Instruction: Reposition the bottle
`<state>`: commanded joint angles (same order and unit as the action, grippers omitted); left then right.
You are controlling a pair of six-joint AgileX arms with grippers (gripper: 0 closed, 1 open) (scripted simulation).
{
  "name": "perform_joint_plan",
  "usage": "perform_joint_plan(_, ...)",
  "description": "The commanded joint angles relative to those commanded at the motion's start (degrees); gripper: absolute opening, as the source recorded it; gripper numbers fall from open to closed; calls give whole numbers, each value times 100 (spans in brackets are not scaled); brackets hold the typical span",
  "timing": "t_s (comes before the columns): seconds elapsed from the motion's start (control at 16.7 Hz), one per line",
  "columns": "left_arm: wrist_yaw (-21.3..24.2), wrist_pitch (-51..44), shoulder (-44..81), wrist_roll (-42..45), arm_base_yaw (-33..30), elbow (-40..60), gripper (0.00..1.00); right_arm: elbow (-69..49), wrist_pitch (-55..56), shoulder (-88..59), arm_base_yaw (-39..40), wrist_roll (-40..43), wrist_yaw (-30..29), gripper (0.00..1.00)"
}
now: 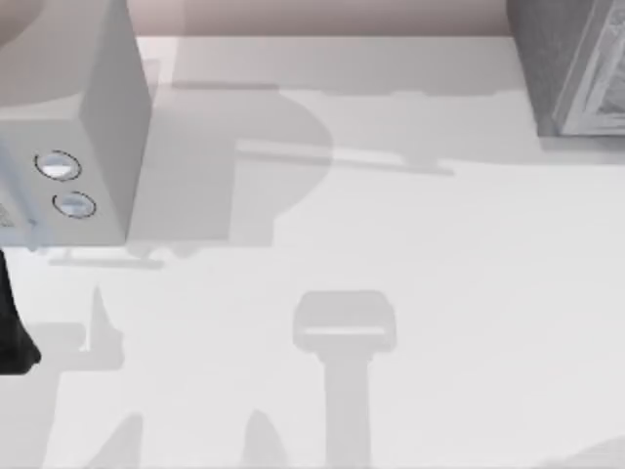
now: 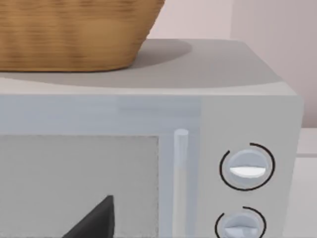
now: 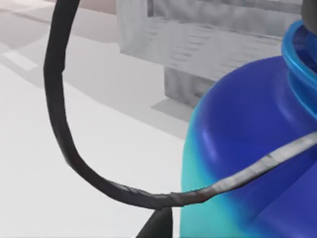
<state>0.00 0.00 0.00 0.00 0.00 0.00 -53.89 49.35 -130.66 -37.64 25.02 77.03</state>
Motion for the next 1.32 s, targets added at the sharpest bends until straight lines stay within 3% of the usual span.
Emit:
perform_joint_plan(0.24,0,0,0,0,0,0,100,21,829,-151,221,-525,-192,0)
perform_joint_plan(0.54,0,0,0,0,0,0,100,19,894,-161,241,-569,-209,0)
perform_joint_plan(1.32,0,0,0,0,0,0,100,19,894,-161,241,-569,-209,98)
